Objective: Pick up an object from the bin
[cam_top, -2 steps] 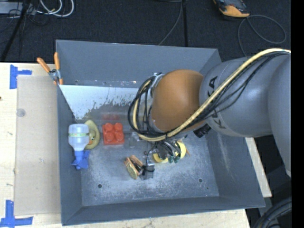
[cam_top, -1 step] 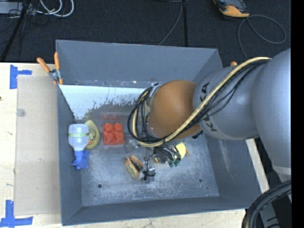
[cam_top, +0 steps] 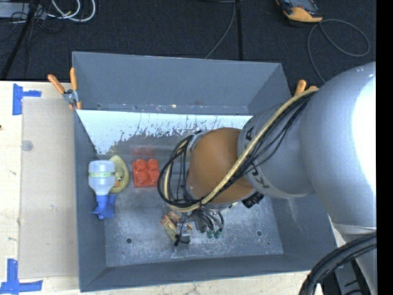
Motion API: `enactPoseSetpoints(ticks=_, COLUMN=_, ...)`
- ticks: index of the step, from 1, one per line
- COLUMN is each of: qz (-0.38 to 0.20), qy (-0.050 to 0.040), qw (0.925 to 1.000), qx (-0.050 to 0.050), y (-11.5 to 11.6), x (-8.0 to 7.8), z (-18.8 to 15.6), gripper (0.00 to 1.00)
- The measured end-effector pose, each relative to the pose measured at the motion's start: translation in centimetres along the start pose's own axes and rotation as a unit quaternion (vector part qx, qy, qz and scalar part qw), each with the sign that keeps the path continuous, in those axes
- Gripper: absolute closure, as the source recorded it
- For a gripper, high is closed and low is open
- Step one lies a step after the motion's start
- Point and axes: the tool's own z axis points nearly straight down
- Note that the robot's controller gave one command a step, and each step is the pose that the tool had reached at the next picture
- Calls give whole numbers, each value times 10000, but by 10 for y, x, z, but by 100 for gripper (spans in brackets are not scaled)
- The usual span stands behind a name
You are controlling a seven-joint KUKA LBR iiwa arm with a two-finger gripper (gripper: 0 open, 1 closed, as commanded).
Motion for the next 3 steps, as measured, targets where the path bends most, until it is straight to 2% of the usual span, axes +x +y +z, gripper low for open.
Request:
enactPoseSetpoints(ticks=2, qz=-88, qy=3, qw=10000, qx=2, y=-2, x=-1, z=-3, gripper=100)
enactPoseSetpoints(ticks=3, qz=90, qy=8, qw=10000, qx=-3, y=-2, x=-2, z=-66, gripper=100)
